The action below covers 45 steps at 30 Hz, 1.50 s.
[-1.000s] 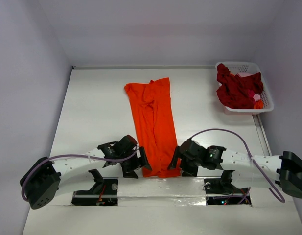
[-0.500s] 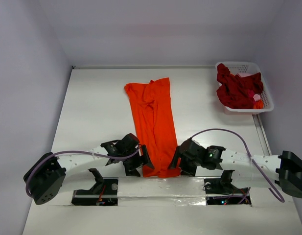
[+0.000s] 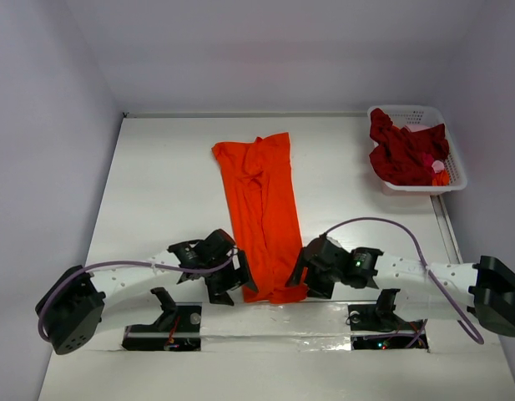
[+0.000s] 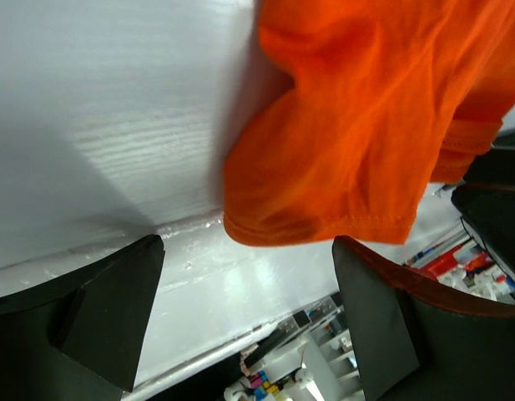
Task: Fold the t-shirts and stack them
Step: Fold the tshirt
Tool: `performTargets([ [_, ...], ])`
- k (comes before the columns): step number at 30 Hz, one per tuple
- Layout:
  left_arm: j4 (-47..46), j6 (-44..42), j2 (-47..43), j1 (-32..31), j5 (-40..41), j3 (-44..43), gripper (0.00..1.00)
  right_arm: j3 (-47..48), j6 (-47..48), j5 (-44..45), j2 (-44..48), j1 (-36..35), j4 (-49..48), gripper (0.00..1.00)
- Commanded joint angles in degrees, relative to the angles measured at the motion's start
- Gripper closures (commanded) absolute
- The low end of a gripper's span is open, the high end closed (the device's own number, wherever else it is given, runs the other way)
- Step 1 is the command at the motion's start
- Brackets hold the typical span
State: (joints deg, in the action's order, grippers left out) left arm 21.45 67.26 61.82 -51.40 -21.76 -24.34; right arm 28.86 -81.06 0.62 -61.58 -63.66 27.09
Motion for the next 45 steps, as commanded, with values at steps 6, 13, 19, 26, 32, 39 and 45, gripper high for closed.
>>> performTargets([
  [6, -5.89, 1.73, -1.98, -0.28, -9.44, 5.17, 0.21, 2.17, -1.21, 1.58, 0.06, 0.20, 0.43, 0.24],
  [13, -10.37, 0.50, 2.68, -0.28, -10.06, 4.30, 0.20, 0.93, -1.65, 0.34, 0.06, 0.20, 1.73, 0.25],
  [19, -10.55, -0.73, 5.85, -0.28, -7.95, 2.89, 0.21, 0.76, -2.18, 0.87, 2.08, 0.20, 3.76, 0.26],
  [26, -2.04, -0.64, 4.19, -0.28, 2.84, -0.88, 0.22, 0.67, -3.23, 1.93, 4.71, 0.20, 5.60, 0.27],
  [32, -0.53, 0.50, 2.95, -0.28, 4.62, -1.68, 0.25, 0.23, -3.06, 1.22, 4.02, 0.20, 4.02, 0.26],
  [39, -1.77, 0.24, 3.31, -0.81, 1.81, -0.19, 0.30, 0.49, -2.70, 1.22, 3.40, 0.20, 3.93, 0.26],
  [45, 0.34, 1.82, 1.03, -1.43, 1.46, -0.53, 0.40, 0.49, -2.62, 1.22, 3.31, 0.20, 4.02, 0.27],
])
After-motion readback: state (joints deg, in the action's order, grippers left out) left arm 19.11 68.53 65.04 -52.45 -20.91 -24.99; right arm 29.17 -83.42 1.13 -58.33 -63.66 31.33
